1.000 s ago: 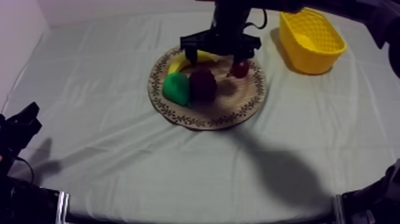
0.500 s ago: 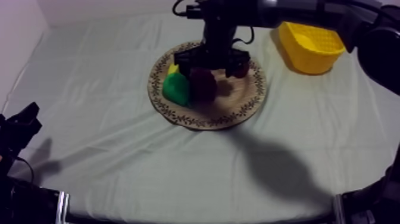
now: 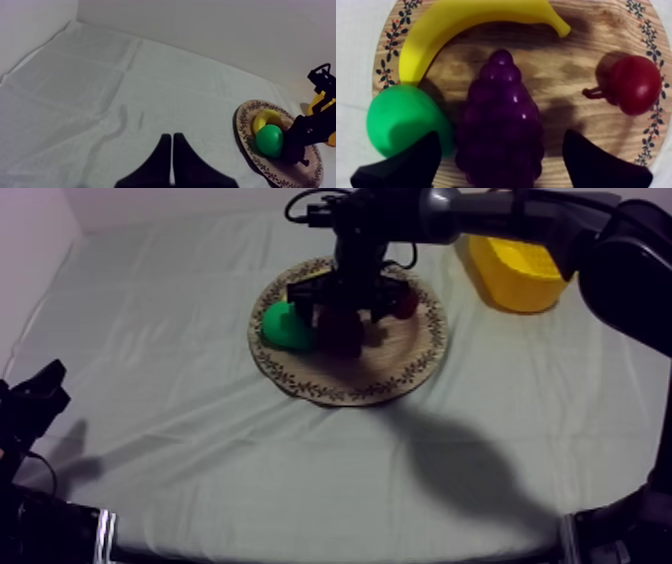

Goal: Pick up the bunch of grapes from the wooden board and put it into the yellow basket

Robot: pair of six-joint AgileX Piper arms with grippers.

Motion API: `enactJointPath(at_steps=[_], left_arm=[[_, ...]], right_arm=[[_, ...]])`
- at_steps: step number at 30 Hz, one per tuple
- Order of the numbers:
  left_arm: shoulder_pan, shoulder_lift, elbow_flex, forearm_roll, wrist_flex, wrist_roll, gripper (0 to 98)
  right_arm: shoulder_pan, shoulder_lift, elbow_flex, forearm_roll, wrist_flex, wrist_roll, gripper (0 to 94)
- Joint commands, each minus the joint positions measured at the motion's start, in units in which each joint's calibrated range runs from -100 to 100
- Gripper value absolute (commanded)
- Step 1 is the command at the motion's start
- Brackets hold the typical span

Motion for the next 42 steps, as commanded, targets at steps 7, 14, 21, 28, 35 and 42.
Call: enactJointPath(at_steps=[7, 14, 21, 28, 35, 42], left_arm=[[0.0, 0.0, 0.0, 0.02, 0.0, 0.0, 0.1], [0.0, 0.0, 0.0, 0.02, 0.0, 0.0, 0.1], [0.0, 0.0, 0.0, 0.02, 0.0, 0.0, 0.1], [0.0, 0.0, 0.0, 0.02, 0.0, 0.0, 0.1], [0.0, 0.0, 0.0, 0.02, 0.0, 0.0, 0.1], [0.0, 0.0, 0.0, 0.02, 0.0, 0.0, 0.1]], right_arm=[[0.6, 1.3, -0.2, 0.7, -0.7, -0.4, 76.0], [1.1, 1.7, 0.5, 1.1, -1.9, -0.6, 75.0], [1.3, 2.0, 1.7, 1.4, -3.4, -0.8, 72.1], [1.4, 2.4, 2.6, 1.7, -5.4, -0.9, 67.8], [1.4, 2.6, 2.8, 1.7, -6.7, -0.6, 54.2], [1.4, 2.7, 2.9, 1.8, -7.4, -0.3, 34.7]])
